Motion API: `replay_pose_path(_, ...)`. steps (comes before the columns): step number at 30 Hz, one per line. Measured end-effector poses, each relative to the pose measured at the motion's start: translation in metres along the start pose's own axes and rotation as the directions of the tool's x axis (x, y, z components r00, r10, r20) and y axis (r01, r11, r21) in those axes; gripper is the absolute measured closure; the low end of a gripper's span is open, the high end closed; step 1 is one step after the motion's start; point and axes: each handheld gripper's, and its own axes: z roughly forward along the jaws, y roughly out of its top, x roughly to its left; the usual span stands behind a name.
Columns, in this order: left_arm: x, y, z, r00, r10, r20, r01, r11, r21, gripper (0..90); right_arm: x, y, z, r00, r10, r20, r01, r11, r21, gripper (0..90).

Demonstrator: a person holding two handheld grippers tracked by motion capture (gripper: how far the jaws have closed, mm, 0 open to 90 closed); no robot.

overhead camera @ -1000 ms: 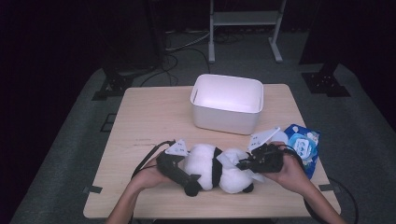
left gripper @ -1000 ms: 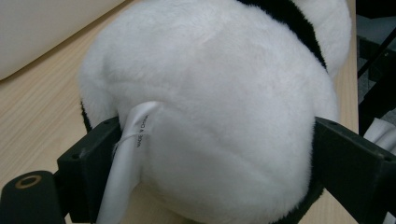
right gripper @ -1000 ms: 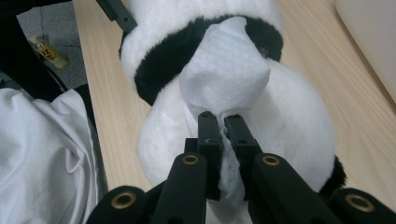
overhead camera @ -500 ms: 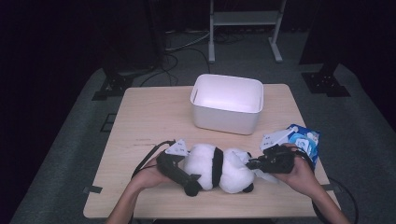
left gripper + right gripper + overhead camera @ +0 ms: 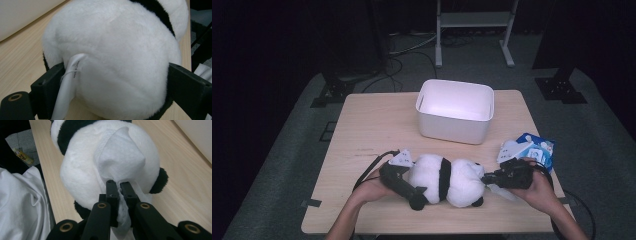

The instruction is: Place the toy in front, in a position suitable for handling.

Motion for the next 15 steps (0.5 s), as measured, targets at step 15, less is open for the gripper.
replay_pose_path(15, -0.001, 0.000, 0.000, 1.0000, -0.002, 0.000, 0.002, 1.0000, 0.001, 8.6, 0.026, 0.014, 0.008, 0.9968, -0.070, -0.040, 0.071, 0.997, 0.024, 86.1)
